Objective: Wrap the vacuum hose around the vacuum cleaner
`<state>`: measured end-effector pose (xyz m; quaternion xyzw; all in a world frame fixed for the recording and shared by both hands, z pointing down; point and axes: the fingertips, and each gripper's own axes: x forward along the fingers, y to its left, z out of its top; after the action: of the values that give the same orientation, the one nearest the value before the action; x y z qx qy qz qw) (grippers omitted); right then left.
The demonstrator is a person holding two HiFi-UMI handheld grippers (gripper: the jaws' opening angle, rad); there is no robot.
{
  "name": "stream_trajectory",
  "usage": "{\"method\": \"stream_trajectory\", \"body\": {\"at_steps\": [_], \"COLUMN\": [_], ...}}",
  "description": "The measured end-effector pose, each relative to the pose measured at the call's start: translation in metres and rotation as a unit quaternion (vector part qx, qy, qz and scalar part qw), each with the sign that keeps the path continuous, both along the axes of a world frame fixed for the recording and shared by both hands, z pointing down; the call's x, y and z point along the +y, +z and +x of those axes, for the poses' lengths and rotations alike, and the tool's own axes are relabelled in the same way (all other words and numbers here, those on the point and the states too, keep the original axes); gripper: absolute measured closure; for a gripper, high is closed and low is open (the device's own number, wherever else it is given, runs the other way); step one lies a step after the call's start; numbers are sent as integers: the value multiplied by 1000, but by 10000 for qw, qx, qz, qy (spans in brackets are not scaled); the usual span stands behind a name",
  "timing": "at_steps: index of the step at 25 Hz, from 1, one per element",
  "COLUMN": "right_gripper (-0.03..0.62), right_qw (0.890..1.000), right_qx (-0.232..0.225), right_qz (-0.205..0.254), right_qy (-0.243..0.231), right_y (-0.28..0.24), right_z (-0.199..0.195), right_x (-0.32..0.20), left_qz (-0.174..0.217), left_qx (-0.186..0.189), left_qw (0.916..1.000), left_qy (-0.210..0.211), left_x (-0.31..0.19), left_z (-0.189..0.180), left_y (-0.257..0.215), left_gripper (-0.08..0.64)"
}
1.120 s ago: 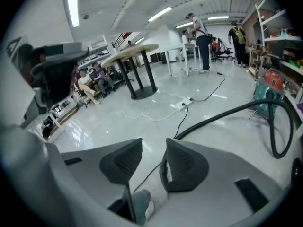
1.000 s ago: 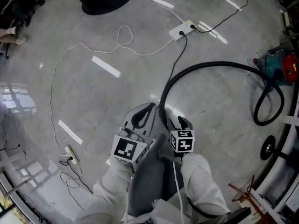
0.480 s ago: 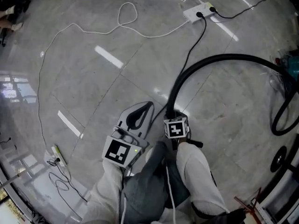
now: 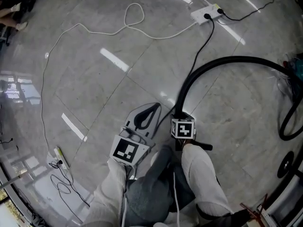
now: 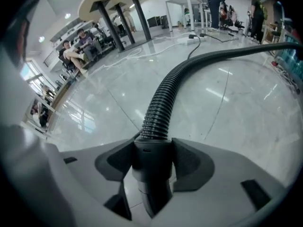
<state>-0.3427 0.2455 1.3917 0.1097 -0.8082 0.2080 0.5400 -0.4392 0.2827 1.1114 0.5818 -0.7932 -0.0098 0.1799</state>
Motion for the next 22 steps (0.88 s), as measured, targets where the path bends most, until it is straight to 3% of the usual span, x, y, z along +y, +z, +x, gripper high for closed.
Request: {"method": "stream_trajectory", "body": {"at_steps": [6,9,13,17,22], "right_gripper": [353,354,353,353,353], "right_qw": [9934,9897,9818,9549,9121], "right_qx": [-809,-1134,-1703,-2585,-3352], "right_qz": [-341,-251,-45,104,808], "right_qy": [734,838,839,1454,2216], "right_y": [-135,-235,-399,-588,-782], "right_z": [-15,-19,-27,-15,7], "right_x": [-23,-38,-55,-82,-132], "left_qz": [-198,-130,-70,106,311], "left_qx": [-114,-102,-190,-132,-316], "left_qw": [9997,9999,9996,9995,9976], "left_qy": [-49,6,178,259,523], "left_x": [0,-15,-43,-72,-124], "left_z": [-2,0,2,6,12], "left_y": [-69,-144,-278,-422,-565], "left_gripper": [558,558,558,558,558]}}
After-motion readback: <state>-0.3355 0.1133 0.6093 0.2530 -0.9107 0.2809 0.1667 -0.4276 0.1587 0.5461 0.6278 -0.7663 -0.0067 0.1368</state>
